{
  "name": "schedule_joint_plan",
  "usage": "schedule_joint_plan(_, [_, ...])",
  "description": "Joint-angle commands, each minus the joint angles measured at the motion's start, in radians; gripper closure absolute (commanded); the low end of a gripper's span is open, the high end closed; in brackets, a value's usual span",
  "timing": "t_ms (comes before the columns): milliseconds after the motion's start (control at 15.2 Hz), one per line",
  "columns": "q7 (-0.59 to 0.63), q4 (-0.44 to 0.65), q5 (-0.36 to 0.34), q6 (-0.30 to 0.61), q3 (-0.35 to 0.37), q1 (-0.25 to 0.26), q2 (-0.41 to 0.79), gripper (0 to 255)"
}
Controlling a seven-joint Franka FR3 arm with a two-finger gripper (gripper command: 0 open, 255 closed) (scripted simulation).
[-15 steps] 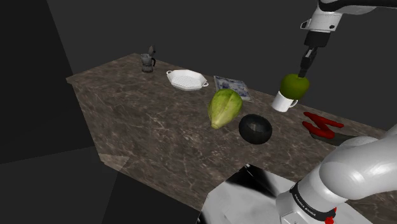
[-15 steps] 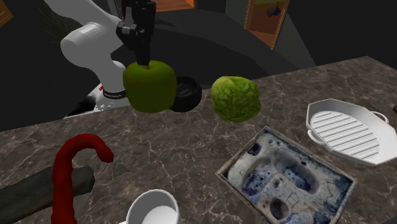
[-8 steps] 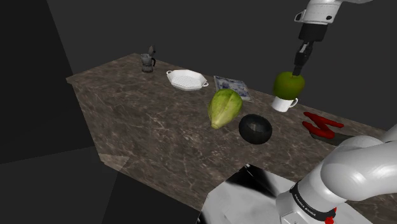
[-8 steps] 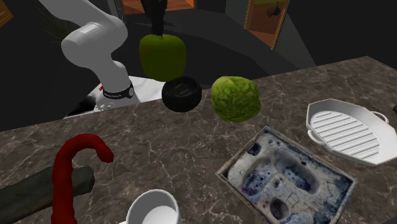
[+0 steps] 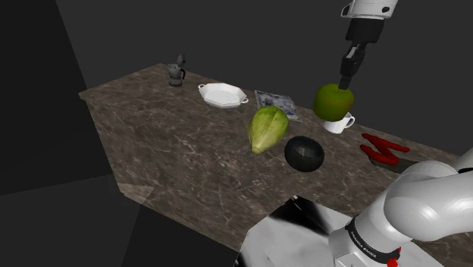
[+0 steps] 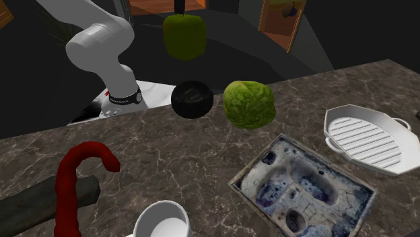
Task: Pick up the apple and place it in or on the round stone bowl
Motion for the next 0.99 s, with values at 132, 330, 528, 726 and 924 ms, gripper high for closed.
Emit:
schedule_joint_plan(132, [0.008,-0.061,0.003,0.041,0.005,0.000,-0.019,255])
schedule_joint_plan(330, [0.009,-0.110,0.002,0.079,0.004,0.000,-0.030,255])
schedule_joint_plan(528, [0.009,-0.157,0.000,0.117,0.002,-0.001,-0.039,255])
schedule_joint_plan(726, [0.009,-0.202,-0.001,0.155,0.001,-0.002,-0.047,255])
schedule_joint_plan(924, [0.009,-0.247,-0.003,0.194,-0.001,-0.003,-0.052,255])
